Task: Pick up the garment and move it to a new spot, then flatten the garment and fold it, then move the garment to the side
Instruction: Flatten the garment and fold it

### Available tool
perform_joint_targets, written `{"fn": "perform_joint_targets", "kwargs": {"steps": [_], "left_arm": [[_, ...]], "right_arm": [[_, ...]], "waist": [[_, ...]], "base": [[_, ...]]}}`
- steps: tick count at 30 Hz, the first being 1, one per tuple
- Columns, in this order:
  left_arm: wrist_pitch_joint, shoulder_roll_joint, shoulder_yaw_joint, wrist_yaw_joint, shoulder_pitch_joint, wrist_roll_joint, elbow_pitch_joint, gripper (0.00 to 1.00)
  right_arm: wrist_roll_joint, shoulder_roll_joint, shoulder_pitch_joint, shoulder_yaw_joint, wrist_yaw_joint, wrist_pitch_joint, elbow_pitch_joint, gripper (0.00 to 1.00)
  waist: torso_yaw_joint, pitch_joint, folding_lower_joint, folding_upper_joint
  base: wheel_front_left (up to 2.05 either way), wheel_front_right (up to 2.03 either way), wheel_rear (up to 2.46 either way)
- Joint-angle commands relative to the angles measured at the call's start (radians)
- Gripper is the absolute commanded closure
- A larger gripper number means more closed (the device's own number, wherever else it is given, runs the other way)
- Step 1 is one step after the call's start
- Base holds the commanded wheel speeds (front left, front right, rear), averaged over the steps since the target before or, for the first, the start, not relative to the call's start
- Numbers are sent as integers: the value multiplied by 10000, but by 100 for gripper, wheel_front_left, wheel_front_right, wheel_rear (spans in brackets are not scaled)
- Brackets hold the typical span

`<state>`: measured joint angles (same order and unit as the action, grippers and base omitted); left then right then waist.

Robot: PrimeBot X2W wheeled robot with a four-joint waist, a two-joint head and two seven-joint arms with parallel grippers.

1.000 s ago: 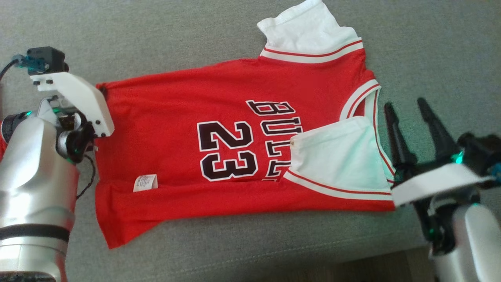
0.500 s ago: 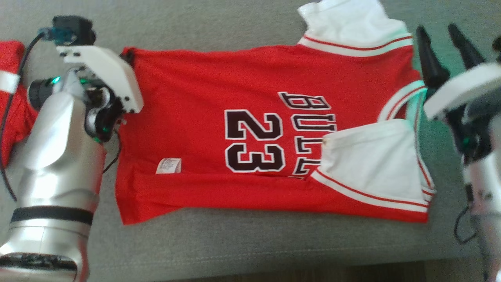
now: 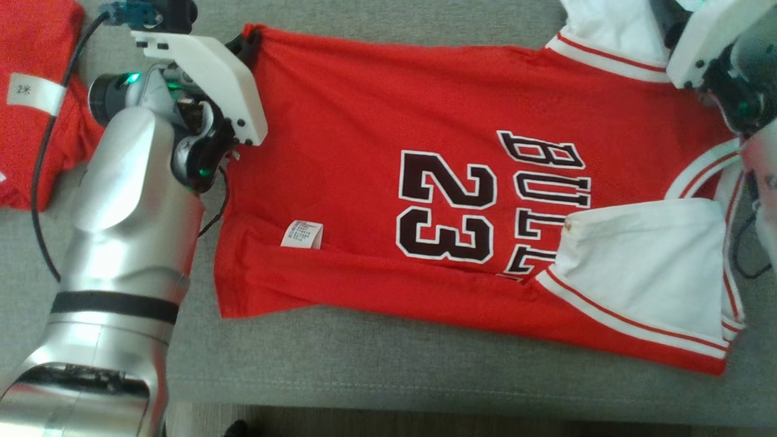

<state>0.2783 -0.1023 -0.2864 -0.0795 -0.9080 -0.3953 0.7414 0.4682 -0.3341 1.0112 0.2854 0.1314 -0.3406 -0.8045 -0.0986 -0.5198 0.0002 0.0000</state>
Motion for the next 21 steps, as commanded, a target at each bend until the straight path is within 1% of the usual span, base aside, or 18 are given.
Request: {"fn": "perform_joint_targets", "kwargs": {"steps": [1, 6, 7, 8, 9, 11, 13, 15, 17, 21], "left_arm": [[-75, -340, 164, 21, -304, -51, -108, 100], [-188, -251, 77, -22, -390, -112, 147, 100], [-212, -245, 64, -32, -397, -126, 197, 100], [-237, -242, 53, -42, -402, -139, 245, 100], [-281, -238, 47, -49, -408, -153, 281, 100], [-429, -224, 45, -60, -399, -183, 349, 100], [-633, -239, 75, -35, -372, -205, 392, 100], [-869, -302, 134, 10, -305, -228, 417, 100], [-1143, -375, 208, 46, -187, -265, 405, 100], [-1640, -524, 289, 82, 142, -299, 239, 100]], "right_arm": [[82, -99, 371, 309, -7, -56, -31, 0], [279, -88, 977, 917, -7, -308, -1016, 0], [403, -67, 1039, 1018, -7, -345, -1135, 18], [544, -56, 1089, 1108, -7, -352, -1224, 65], [655, -76, 1134, 1209, -7, -336, -1298, 100], [847, -160, 1178, 1388, -7, -73, -1345, 100], [842, -315, 1176, 1753, -7, 390, -1242, 100], [1079, -374, 1074, 1953, -7, 932, -1087, 100], [1430, -400, 880, 2085, -7, 1478, -880, 100], [1948, -678, 380, 2465, -7, 2481, -241, 100]], "waist": [[-83, -74, -2, 0], [-142, -81, -2, 0], [-145, -61, -2, 0], [-145, -39, -2, 0], [-145, -18, -2, 0], [-146, 65, -2, 0], [-108, 142, -2, 0], [-13, 247, -2, 0], [91, 411, -2, 0], [260, 811, -2, 0]], "base": [[0, 0, 0], [0, 0, 0], [0, 0, 0], [0, 0, 0], [0, 0, 0], [0, 0, 0], [0, 0, 0], [0, 0, 0], [0, 0, 0], [0, 0, 0]]}}
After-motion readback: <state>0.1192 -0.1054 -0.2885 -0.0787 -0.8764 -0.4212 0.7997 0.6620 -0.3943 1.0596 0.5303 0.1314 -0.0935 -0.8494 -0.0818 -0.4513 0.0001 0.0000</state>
